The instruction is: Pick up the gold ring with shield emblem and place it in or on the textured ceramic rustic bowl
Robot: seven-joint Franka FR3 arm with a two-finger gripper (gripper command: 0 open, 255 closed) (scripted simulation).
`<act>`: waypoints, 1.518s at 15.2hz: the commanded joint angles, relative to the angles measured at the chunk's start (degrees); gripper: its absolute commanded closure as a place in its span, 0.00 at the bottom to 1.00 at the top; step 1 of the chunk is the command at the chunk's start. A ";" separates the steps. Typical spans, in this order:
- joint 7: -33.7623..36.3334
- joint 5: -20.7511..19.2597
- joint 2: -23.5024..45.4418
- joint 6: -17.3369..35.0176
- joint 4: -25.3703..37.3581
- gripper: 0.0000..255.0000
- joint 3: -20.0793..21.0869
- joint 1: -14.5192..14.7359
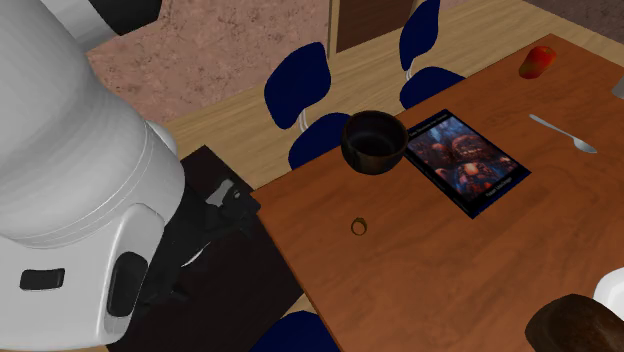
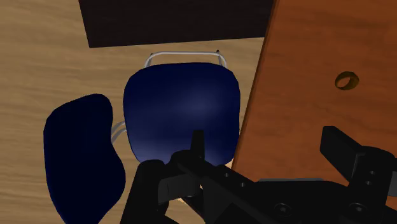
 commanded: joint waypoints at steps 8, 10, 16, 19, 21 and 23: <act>6.16 4.18 6.67 8.32 -3.61 0.00 7.85 2.99; 7.92 5.21 9.28 10.82 -4.05 0.00 10.08 3.79; 13.33 7.34 18.86 18.45 -3.74 0.00 16.78 5.66; 16.28 7.54 24.54 22.21 -2.68 0.00 20.05 6.26; 18.43 7.22 28.63 24.65 -1.65 0.00 22.17 6.55; 20.76 6.47 32.95 26.99 -0.37 0.00 24.21 6.76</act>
